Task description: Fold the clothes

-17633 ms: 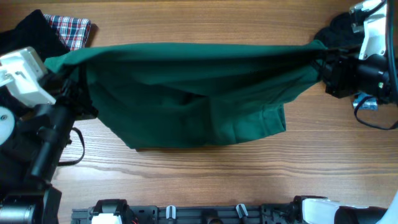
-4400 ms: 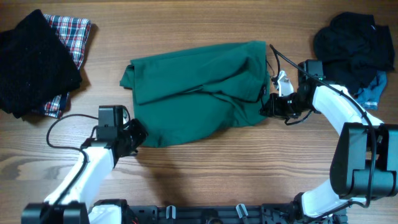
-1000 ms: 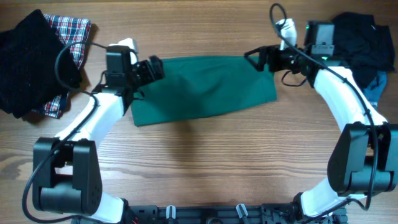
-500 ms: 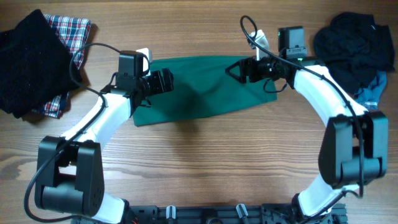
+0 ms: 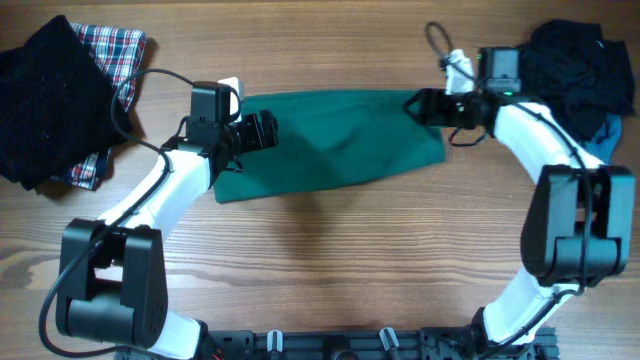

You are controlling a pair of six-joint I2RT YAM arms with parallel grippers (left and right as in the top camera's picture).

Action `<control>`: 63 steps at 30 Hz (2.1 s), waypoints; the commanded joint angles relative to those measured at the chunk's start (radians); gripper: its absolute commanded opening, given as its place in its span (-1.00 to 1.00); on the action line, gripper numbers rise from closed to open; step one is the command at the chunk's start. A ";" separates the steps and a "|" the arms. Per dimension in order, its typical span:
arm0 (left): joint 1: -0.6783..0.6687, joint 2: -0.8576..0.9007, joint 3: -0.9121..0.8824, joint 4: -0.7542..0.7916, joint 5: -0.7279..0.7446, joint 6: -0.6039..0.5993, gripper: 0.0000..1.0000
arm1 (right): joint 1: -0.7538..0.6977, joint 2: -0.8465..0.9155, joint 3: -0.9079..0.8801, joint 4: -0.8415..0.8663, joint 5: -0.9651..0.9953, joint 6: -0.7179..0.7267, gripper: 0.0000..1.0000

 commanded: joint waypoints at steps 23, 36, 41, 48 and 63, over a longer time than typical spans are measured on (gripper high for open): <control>-0.001 0.075 0.006 0.000 -0.064 0.024 0.31 | -0.066 0.129 -0.009 -0.018 0.017 -0.032 0.71; -0.001 0.090 0.006 -0.001 -0.118 0.024 -0.92 | -0.035 0.245 -0.009 -0.027 -0.253 -0.032 0.78; -0.001 0.091 0.006 0.000 -0.118 0.024 -0.92 | -0.032 0.245 -0.009 -0.032 -0.325 -0.038 -0.26; -0.001 0.091 0.006 -0.001 -0.118 0.024 -0.92 | -0.055 0.236 0.006 -0.040 -0.328 -0.084 -0.91; -0.001 0.091 0.006 0.000 -0.117 0.023 -0.92 | -0.119 0.126 0.171 -0.301 -0.191 -0.140 -0.92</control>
